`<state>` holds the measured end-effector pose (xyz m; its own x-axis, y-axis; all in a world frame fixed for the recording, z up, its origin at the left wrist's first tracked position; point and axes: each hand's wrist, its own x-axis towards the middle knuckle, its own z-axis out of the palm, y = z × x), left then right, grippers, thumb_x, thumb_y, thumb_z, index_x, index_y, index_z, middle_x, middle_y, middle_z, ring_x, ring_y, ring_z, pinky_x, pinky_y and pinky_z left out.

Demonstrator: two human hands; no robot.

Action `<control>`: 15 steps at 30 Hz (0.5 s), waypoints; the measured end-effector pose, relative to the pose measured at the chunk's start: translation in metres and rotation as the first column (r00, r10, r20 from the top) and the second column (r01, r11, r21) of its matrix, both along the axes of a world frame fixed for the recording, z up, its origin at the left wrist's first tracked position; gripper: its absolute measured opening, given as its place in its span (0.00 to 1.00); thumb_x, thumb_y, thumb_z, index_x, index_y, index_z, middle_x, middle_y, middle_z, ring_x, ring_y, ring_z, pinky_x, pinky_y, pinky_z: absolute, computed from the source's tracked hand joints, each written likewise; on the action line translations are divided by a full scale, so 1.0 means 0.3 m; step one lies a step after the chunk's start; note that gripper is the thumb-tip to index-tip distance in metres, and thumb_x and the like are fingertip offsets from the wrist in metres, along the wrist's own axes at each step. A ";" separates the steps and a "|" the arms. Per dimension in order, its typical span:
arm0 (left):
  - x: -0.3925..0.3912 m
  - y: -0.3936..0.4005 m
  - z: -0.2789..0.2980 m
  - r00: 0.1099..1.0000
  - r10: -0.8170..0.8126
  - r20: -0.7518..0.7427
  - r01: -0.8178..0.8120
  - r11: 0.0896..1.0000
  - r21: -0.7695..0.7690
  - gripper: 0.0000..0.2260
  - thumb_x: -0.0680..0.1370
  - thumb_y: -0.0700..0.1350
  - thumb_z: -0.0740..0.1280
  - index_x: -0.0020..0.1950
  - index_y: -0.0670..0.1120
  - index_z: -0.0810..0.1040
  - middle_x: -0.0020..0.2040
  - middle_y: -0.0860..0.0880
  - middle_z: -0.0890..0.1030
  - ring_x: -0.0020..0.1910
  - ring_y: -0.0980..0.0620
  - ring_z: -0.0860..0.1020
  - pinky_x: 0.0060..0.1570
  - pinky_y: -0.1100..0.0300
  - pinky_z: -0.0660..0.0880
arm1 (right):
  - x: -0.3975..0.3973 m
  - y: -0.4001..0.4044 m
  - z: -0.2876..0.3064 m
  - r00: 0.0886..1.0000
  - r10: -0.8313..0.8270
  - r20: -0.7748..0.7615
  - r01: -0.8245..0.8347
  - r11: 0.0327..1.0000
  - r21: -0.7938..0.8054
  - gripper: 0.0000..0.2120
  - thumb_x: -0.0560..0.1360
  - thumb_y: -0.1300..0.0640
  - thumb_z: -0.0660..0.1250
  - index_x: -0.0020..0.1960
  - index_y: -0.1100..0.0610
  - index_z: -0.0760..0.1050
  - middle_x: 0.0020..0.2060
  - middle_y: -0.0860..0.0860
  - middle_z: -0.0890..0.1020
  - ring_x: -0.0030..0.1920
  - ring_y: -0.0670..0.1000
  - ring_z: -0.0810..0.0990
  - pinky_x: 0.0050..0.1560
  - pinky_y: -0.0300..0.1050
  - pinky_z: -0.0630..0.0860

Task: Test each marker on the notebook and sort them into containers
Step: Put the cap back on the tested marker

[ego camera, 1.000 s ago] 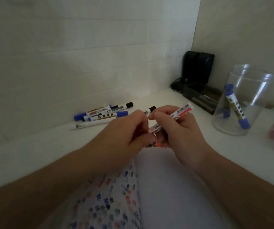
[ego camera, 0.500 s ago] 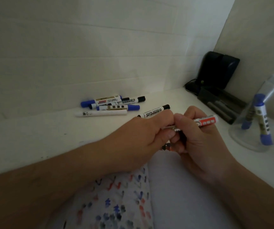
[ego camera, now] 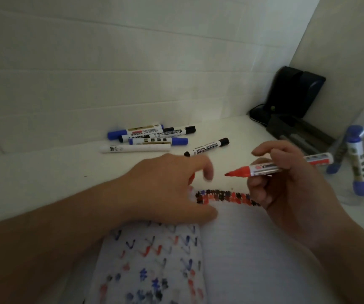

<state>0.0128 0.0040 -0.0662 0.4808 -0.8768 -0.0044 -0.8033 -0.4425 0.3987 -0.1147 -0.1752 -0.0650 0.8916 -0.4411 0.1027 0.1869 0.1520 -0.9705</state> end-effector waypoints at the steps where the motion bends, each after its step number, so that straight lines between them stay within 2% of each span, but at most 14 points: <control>1: 0.001 0.004 -0.006 1.000 -0.002 0.022 0.001 0.998 0.055 0.21 0.68 0.74 0.67 0.55 0.69 0.67 0.46 0.62 0.72 0.44 0.62 0.72 0.43 0.58 0.73 | -0.002 -0.007 -0.001 0.999 0.012 -0.030 -0.012 1.000 -0.010 0.08 0.75 0.59 0.65 0.39 0.57 0.79 0.30 0.58 0.75 0.27 0.54 0.71 0.24 0.41 0.70; 3: -0.001 0.000 -0.017 0.999 0.004 0.034 -0.007 0.995 0.099 0.20 0.67 0.75 0.66 0.55 0.70 0.68 0.48 0.63 0.72 0.46 0.63 0.71 0.46 0.58 0.73 | -0.003 -0.009 -0.006 0.994 0.001 -0.111 -0.020 0.986 -0.168 0.11 0.78 0.60 0.68 0.36 0.55 0.79 0.30 0.58 0.77 0.27 0.53 0.73 0.24 0.40 0.70; 5: -0.004 -0.010 -0.019 0.999 0.018 0.028 -0.021 0.993 0.114 0.21 0.67 0.75 0.66 0.55 0.70 0.68 0.50 0.63 0.72 0.48 0.62 0.72 0.50 0.56 0.75 | -0.004 0.006 -0.012 0.984 -0.046 -0.172 -0.028 0.914 -0.405 0.12 0.75 0.58 0.73 0.34 0.52 0.78 0.29 0.55 0.79 0.27 0.52 0.75 0.26 0.39 0.71; 7: -0.006 -0.019 -0.020 0.999 0.028 0.017 -0.030 0.991 0.131 0.21 0.67 0.75 0.67 0.55 0.70 0.68 0.51 0.63 0.71 0.49 0.62 0.72 0.51 0.56 0.75 | -0.006 0.024 -0.017 0.980 -0.084 -0.181 -0.027 0.843 -0.537 0.11 0.72 0.58 0.75 0.33 0.52 0.76 0.27 0.53 0.80 0.27 0.48 0.75 0.28 0.38 0.72; 11: 0.002 -0.026 -0.024 0.999 0.031 0.021 -0.033 0.991 0.127 0.21 0.66 0.75 0.67 0.54 0.70 0.68 0.50 0.62 0.71 0.48 0.61 0.72 0.51 0.56 0.76 | -0.001 0.050 -0.033 0.968 -0.154 -0.196 -0.009 0.764 -0.645 0.08 0.71 0.60 0.75 0.36 0.56 0.77 0.29 0.52 0.81 0.27 0.46 0.77 0.29 0.37 0.73; 15: 0.005 -0.031 -0.028 0.999 0.034 0.031 -0.038 0.990 0.139 0.21 0.65 0.75 0.66 0.53 0.70 0.68 0.49 0.61 0.72 0.47 0.61 0.72 0.50 0.55 0.76 | 0.008 0.048 -0.047 0.950 -0.197 -0.241 0.011 0.795 -0.607 0.09 0.73 0.61 0.75 0.37 0.61 0.77 0.28 0.54 0.83 0.26 0.48 0.79 0.29 0.38 0.74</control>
